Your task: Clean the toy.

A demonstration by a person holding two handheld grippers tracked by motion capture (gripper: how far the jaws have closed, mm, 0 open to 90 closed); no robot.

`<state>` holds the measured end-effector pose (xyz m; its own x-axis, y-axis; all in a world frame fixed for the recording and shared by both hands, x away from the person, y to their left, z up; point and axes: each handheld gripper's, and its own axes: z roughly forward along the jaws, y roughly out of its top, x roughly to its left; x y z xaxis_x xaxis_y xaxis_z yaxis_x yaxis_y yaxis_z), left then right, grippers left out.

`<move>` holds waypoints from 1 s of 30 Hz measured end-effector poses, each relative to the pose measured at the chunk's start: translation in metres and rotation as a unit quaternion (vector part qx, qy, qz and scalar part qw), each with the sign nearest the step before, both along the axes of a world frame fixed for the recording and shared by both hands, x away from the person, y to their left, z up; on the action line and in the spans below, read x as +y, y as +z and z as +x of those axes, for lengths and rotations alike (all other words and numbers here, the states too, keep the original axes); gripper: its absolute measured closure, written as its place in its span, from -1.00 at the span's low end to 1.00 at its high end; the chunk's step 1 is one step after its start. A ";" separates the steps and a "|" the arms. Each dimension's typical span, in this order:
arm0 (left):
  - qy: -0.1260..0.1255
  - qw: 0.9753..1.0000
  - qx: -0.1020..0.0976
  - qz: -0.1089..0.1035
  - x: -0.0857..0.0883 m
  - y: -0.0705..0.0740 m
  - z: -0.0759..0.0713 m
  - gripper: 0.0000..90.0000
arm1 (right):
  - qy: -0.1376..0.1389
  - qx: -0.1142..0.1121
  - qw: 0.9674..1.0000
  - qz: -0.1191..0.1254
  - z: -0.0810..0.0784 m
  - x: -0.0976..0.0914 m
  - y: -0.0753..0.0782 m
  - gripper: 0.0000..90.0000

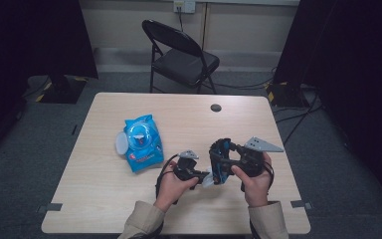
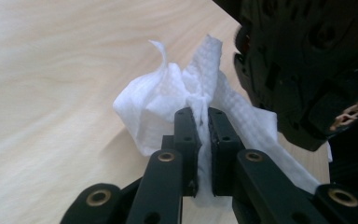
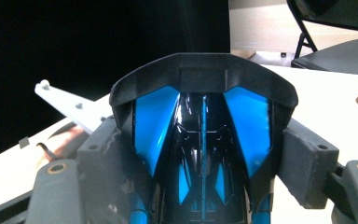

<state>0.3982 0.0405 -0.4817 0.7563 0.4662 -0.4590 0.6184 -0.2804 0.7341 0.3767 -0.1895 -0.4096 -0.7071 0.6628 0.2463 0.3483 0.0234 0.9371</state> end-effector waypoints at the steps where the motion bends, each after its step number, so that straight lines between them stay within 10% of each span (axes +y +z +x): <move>1: 0.008 1.000 -0.003 -0.004 0.005 0.004 0.002 0.87 | -0.001 0.000 1.000 0.001 0.000 -0.001 0.000 -0.43; 16: 0.063 0.995 -0.056 -0.055 0.042 0.079 0.031 0.87 | 0.029 0.006 0.999 -0.015 -0.004 0.020 -0.007 -0.43; 30: 0.030 0.998 -0.042 -0.032 0.015 0.060 0.020 0.87 | 0.025 0.007 1.000 -0.017 -0.002 0.023 -0.008 -0.43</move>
